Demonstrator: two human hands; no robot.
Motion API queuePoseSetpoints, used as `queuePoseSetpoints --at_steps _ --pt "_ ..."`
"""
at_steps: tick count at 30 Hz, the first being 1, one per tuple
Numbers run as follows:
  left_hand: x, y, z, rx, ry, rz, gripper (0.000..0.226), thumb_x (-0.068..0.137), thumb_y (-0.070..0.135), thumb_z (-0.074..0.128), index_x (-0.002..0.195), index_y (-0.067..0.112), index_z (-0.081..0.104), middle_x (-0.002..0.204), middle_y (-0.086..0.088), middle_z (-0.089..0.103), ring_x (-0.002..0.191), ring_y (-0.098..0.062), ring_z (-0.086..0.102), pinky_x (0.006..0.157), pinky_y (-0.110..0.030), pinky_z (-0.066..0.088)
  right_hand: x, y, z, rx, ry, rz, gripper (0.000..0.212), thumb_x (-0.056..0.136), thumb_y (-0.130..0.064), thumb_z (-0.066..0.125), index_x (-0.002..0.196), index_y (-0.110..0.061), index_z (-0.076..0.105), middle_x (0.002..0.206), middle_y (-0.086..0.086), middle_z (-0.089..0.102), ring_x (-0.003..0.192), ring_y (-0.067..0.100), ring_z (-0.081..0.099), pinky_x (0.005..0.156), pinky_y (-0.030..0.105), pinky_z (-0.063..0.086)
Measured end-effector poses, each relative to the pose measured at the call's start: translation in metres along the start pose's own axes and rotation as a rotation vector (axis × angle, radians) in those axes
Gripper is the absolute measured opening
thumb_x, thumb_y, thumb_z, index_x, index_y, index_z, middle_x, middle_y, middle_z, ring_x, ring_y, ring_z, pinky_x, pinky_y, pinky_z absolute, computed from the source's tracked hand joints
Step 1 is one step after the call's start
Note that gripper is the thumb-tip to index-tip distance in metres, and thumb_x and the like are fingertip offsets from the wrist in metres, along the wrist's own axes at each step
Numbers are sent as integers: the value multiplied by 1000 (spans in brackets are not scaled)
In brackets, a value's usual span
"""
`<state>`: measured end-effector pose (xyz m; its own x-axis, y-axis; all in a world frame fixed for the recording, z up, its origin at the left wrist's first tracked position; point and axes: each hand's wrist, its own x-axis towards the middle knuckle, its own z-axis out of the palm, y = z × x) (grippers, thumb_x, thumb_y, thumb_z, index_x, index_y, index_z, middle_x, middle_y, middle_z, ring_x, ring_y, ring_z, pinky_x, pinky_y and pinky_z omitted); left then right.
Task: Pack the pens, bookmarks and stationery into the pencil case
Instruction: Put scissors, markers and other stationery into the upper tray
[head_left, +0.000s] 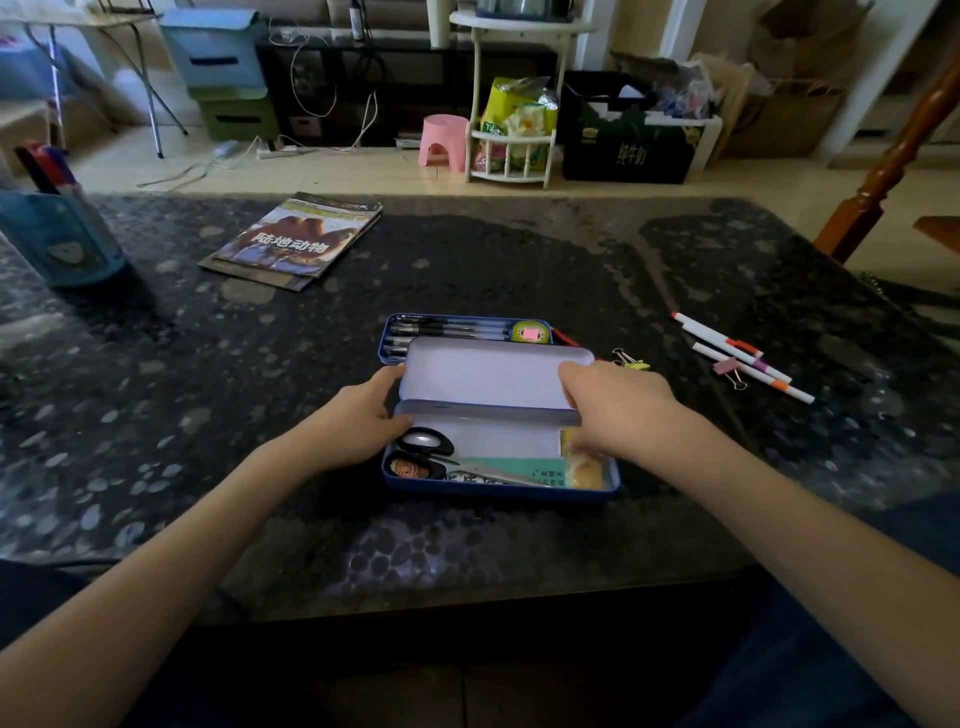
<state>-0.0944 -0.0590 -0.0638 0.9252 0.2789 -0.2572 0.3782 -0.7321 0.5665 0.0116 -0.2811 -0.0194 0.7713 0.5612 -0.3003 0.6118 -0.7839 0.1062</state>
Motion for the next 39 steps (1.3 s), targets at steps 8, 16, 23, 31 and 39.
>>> queuePoseSetpoints --at_steps 8,16,23,31,39 --pt "0 -3 1 0 5 13 63 92 28 55 145 27 22 69 12 57 60 -3 58 47 -14 35 0 3 0 160 -230 -176 16 77 -37 75 78 -30 61 95 -10 62 84 7 56 62 28 46" --pt "1 -4 1 -7 -8 8 63 92 31 54 145 29 20 74 14 56 64 -3 59 48 -14 36 9 6 1 126 -258 -164 12 81 -28 72 78 -30 61 100 -8 63 89 12 57 55 25 39" --pt "2 -5 1 -12 -13 -4 62 92 31 54 144 29 21 79 10 60 70 -8 63 53 -20 41 11 22 -4 311 -316 -223 10 88 -20 65 82 -28 66 85 -11 56 71 5 55 53 18 49" --pt "2 -5 0 -25 -12 -16 61 91 31 54 143 30 22 79 7 61 69 -8 63 53 -20 41 18 25 2 302 -303 -205 24 80 -17 74 86 -26 53 85 -8 52 75 9 53 58 22 43" --pt "4 -7 4 -60 64 -19 52 91 32 53 139 31 32 73 7 61 63 -8 61 50 -23 41 29 50 -11 600 -58 -99 18 95 -7 45 89 -21 56 74 2 64 59 12 58 52 22 44"
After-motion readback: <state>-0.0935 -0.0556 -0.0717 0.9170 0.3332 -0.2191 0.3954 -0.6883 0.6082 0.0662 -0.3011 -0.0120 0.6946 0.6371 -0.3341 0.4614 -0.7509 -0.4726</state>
